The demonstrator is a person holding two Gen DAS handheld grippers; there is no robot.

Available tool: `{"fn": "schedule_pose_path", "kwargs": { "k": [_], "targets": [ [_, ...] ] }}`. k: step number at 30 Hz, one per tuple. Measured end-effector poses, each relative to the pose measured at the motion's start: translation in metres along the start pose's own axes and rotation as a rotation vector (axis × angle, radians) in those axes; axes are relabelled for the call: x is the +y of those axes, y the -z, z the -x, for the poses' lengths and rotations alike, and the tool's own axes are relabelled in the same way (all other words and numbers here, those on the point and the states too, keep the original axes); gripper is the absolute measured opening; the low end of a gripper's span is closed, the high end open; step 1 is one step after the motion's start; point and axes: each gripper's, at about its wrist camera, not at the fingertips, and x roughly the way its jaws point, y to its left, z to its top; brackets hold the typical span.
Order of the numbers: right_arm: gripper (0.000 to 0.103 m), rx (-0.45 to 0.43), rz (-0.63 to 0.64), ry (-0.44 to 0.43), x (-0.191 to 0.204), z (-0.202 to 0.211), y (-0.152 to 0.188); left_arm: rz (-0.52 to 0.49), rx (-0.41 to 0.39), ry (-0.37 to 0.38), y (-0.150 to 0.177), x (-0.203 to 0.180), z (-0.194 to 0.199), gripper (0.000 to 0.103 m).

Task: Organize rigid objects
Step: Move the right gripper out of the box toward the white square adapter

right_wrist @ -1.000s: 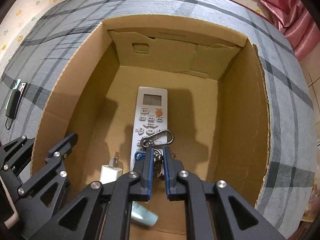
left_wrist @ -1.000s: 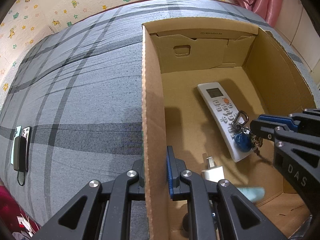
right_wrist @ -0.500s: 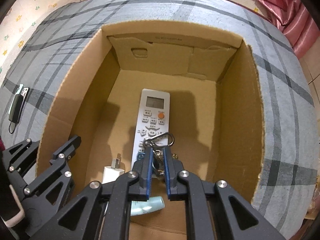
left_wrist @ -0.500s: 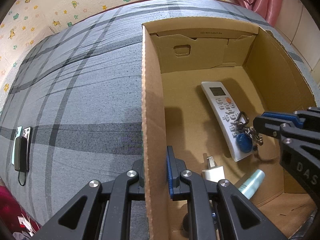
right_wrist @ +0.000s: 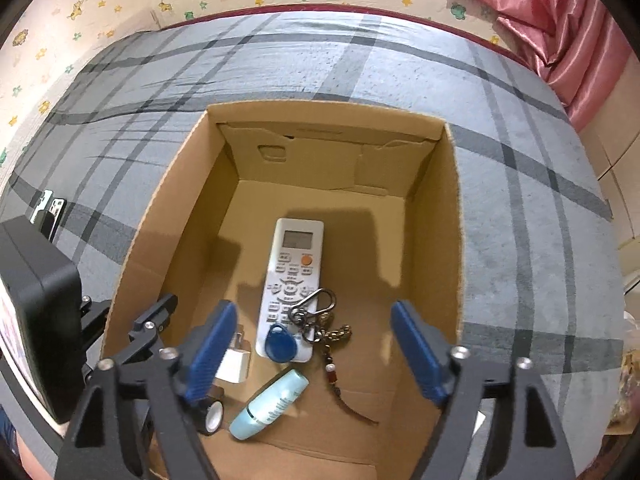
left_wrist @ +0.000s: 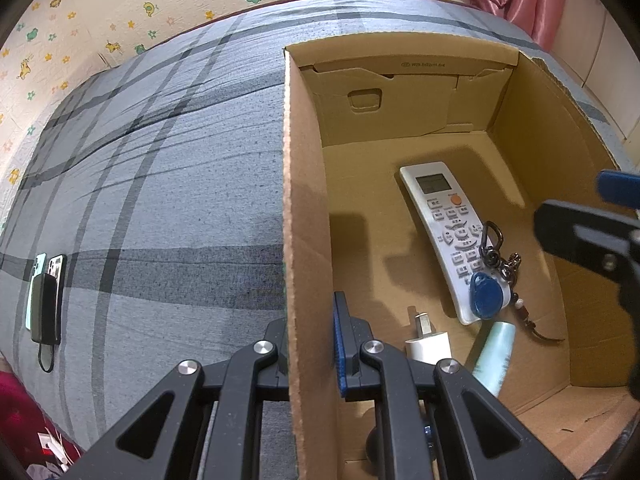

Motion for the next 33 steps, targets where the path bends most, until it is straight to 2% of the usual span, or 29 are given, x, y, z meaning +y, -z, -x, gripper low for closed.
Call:
{"fn": "schedule_pose_path", "kwargs": {
  "k": [7, 18, 33],
  "targets": [
    [0.102, -0.040, -0.032, 0.021, -0.017, 0.019, -0.004, -0.001, 0.002, -0.002, 0.000, 0.000, 0.000, 0.014],
    [0.103, -0.076, -0.075, 0.051, -0.052, 0.042, -0.002, -0.002, 0.002, -0.007, -0.001, -0.001, 0.000, 0.014],
    [0.103, -0.075, -0.131, 0.082, -0.118, 0.058, 0.037, -0.003, 0.000, -0.009, 0.000, -0.001, 0.000, 0.014]
  ]
}}
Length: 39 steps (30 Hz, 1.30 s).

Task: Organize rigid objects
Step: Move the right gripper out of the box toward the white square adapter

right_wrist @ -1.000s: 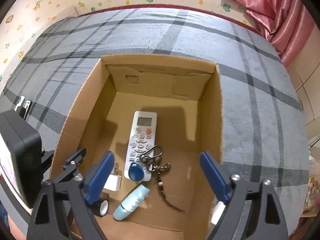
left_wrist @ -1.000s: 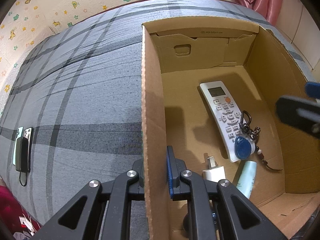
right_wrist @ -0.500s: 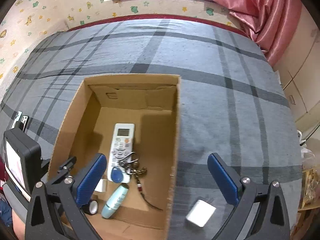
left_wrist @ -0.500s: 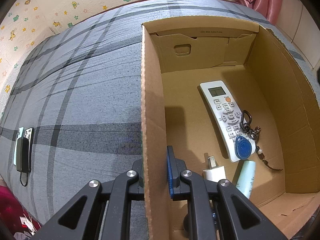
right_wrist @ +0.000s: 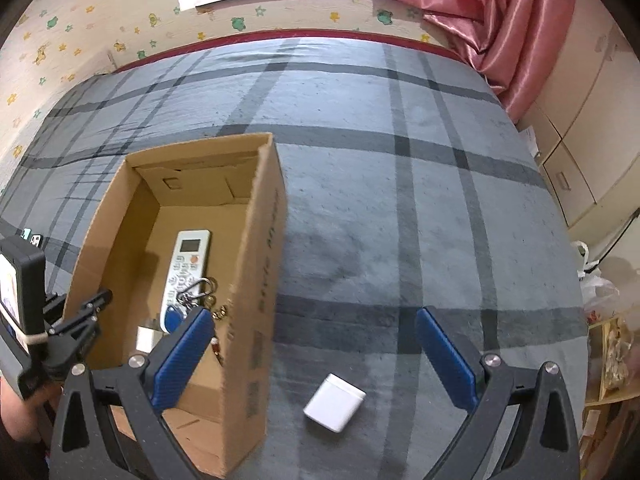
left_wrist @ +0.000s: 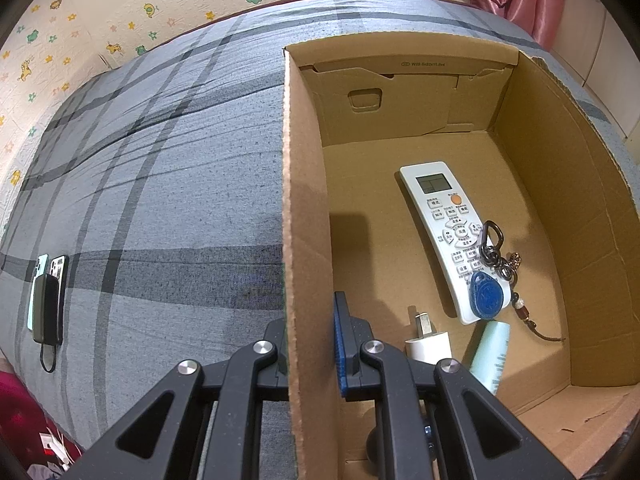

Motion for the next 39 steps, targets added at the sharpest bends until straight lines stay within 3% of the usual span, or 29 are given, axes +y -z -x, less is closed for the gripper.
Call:
{"fn": "schedule_pose_path", "kwargs": {
  "k": [14, 25, 39],
  "targets": [
    [0.103, -0.002, -0.013, -0.009, -0.031, -0.015, 0.049, -0.003, -0.001, -0.005, 0.000, -0.001, 0.001, 0.014],
    [0.103, 0.018, -0.004, -0.028, -0.043, -0.054, 0.090, -0.005, 0.001, -0.007, 0.000, 0.000, 0.001, 0.014],
    [0.103, 0.077, 0.021, -0.047, -0.035, -0.088, 0.102, -0.005, 0.001, -0.012, 0.000, 0.000, 0.002, 0.014]
  ]
}}
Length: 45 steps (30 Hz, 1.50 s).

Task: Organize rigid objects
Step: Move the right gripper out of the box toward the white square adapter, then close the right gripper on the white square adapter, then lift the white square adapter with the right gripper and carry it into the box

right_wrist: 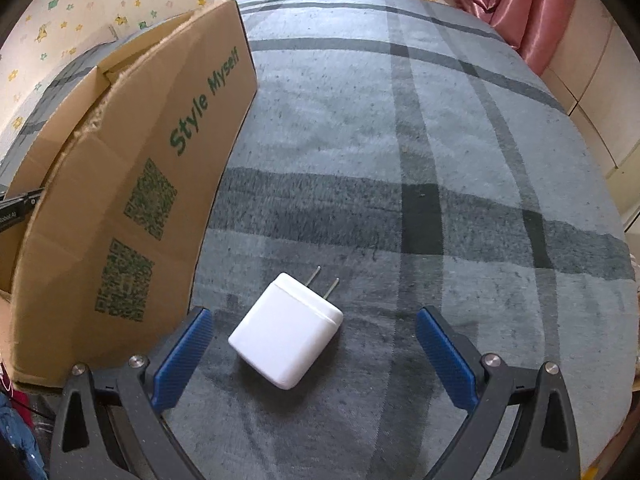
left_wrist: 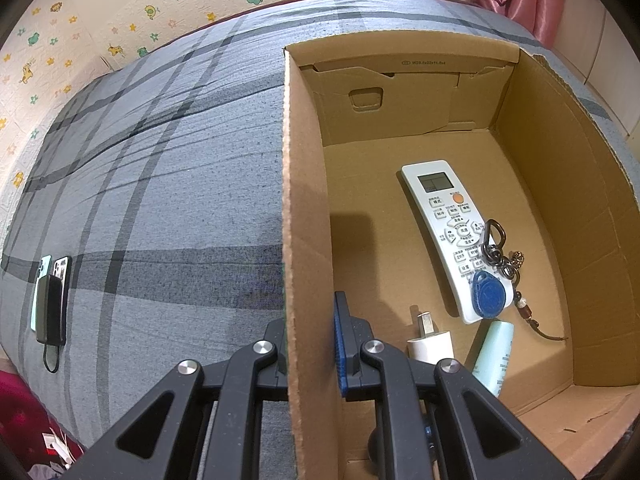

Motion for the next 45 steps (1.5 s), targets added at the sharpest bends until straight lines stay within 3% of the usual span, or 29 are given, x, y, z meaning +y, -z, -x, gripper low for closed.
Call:
{"fn": "schedule_pose_path", "kwargs": {
  "k": [6, 11, 14, 16, 30, 45],
  "targets": [
    [0.102, 0.020, -0.011, -0.003, -0.001, -0.012, -0.001, 0.002, 0.000, 0.000, 0.000, 0.000, 0.000, 0.014],
    [0.095, 0.035, -0.020, -0.037, -0.002, -0.016, -0.003, 0.002, 0.000, 0.000, 0.000, 0.000, 0.000, 0.014],
    [0.082, 0.046, -0.019, -0.045, -0.001, -0.018, -0.005, 0.000, 0.000, -0.002, 0.000, 0.000, -0.001, 0.014],
    [0.065, 0.052, -0.019, -0.062, -0.001, -0.019, -0.005, 0.000, 0.001, -0.002, 0.000, 0.000, -0.001, 0.014],
    [0.065, 0.017, -0.015, -0.006, 0.008, 0.012, -0.006, 0.001, 0.000, -0.001, 0.001, 0.000, -0.001, 0.014],
    [0.065, -0.006, -0.022, 0.025, 0.004, 0.052, -0.035, 0.002, 0.001, 0.002, 0.001, -0.001, 0.000, 0.014]
  ]
}}
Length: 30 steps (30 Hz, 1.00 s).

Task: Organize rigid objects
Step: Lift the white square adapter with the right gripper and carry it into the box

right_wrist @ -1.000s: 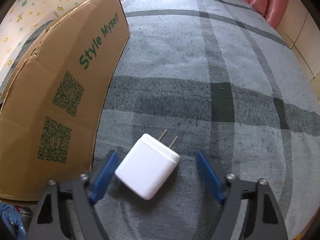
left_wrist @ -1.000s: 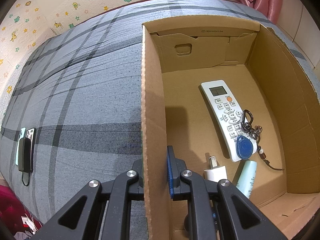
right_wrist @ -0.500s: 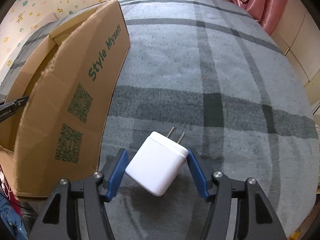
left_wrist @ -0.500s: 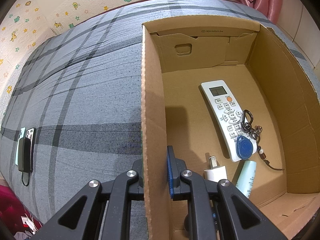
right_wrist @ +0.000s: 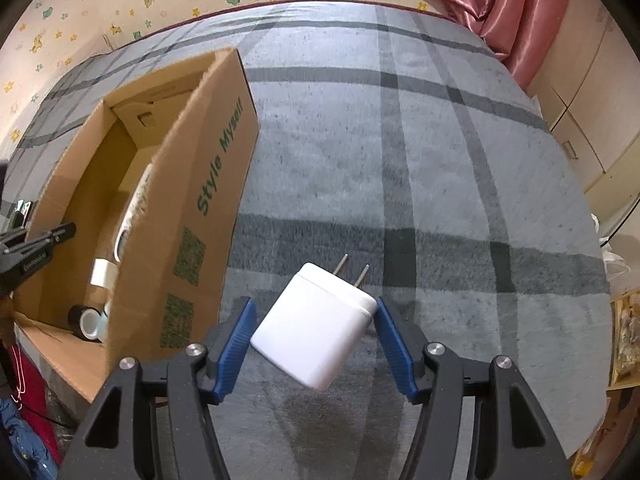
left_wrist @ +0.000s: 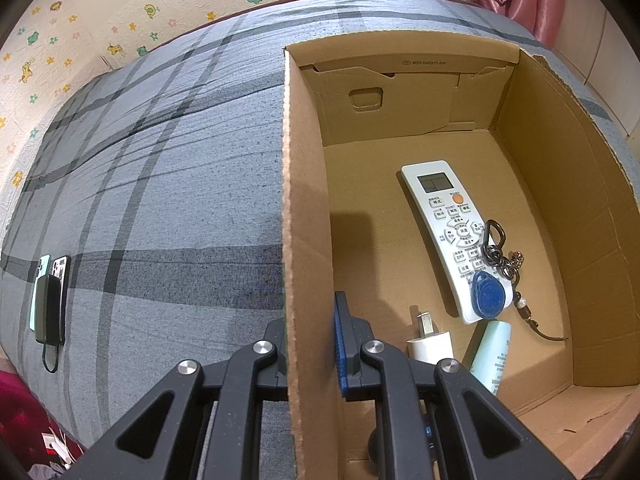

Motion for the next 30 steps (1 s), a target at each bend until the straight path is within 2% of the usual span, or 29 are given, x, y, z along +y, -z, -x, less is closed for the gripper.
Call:
{"fn": "schedule_pose_path", "kwargs": {
  "k": [18, 30],
  "targets": [
    [0.065, -0.081, 0.032, -0.028, 0.021, 0.048, -0.040, 0.001, 0.002, 0.011, -0.002, 0.002, -0.002, 0.014],
    [0.065, -0.113, 0.087, -0.073, 0.062, 0.056, -0.070, 0.000, 0.003, 0.012, -0.002, 0.002, -0.002, 0.014]
  ]
}}
